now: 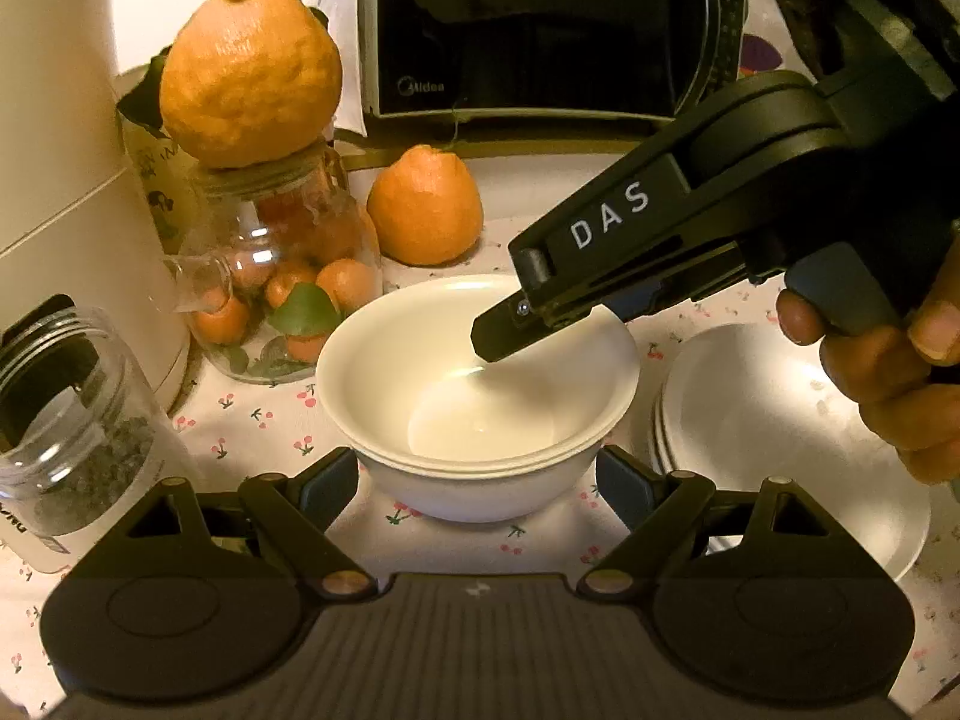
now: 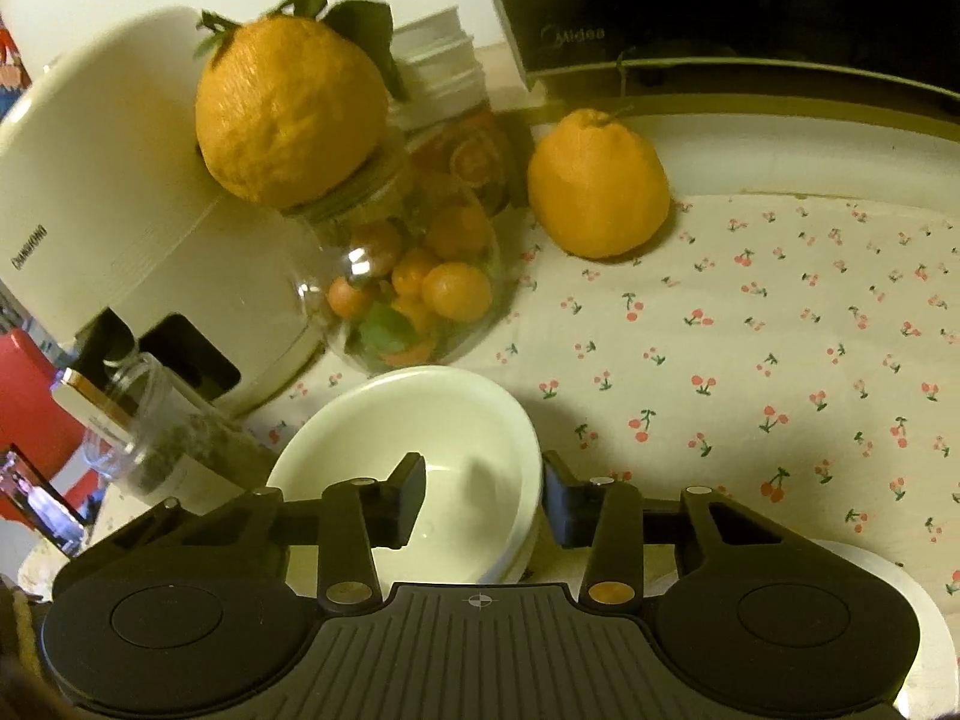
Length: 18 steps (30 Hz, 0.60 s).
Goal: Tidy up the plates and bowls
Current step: 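Lift the nested bowls with the right tool and lower them onto the plate stack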
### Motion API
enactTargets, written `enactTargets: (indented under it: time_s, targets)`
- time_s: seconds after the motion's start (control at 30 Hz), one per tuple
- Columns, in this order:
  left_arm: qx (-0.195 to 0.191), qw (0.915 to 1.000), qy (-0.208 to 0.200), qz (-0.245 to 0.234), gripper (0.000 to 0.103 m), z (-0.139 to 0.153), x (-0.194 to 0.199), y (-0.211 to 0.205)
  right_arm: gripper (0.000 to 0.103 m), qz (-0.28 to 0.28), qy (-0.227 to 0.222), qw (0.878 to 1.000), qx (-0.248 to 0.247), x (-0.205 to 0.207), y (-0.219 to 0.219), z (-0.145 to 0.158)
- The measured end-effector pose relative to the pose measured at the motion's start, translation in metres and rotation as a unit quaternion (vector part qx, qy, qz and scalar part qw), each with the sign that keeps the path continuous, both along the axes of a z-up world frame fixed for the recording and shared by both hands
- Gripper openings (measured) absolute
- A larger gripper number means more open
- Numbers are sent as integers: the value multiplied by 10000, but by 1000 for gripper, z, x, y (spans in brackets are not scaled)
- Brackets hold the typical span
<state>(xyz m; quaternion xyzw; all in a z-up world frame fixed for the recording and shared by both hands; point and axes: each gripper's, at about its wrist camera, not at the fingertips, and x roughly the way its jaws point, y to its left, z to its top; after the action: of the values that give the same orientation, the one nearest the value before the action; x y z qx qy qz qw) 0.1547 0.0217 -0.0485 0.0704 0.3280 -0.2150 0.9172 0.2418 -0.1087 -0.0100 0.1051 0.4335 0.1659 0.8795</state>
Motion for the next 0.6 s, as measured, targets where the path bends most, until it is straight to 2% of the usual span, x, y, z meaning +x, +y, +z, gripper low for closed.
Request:
enactTargets:
  time_s: [0.27, 0.4, 0.6]
  targets:
    - [-152, 9996, -216, -76, 85, 29, -17, -5, 40, -46, -253, 9997, -55, -20, -6, 36]
    - [-95, 9992, -296, -233, 85, 40, -31, -14, 40, -163, -285, 9995, -10, -36, -17, 48]
    - [-100, 9988, -228, -413, 85, 48, -50, -29, 40, -355, -265, 9990, 77, -64, -37, 61]
